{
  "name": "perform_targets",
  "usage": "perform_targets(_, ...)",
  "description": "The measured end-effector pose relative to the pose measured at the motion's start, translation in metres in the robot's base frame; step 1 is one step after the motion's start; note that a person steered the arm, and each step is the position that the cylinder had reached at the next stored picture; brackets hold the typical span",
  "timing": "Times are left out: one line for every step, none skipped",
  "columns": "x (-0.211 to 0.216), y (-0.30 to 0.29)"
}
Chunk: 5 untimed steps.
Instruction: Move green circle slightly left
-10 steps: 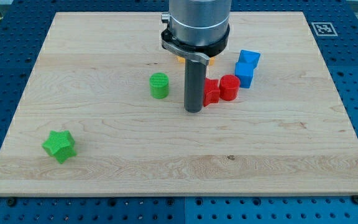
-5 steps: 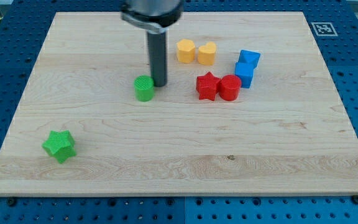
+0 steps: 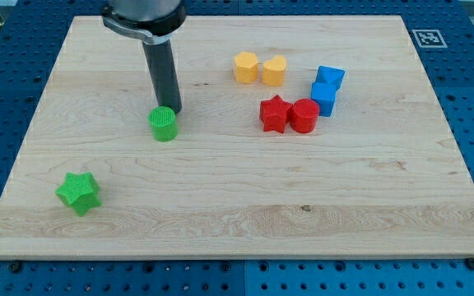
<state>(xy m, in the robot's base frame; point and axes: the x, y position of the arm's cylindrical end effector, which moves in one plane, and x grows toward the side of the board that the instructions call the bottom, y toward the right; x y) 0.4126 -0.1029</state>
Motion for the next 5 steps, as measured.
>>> perform_targets(0.0,-0.01)
perform_targets(0.0,-0.017)
perform_targets(0.0,-0.014)
perform_targets(0.001,0.018)
perform_targets(0.005,0.009)
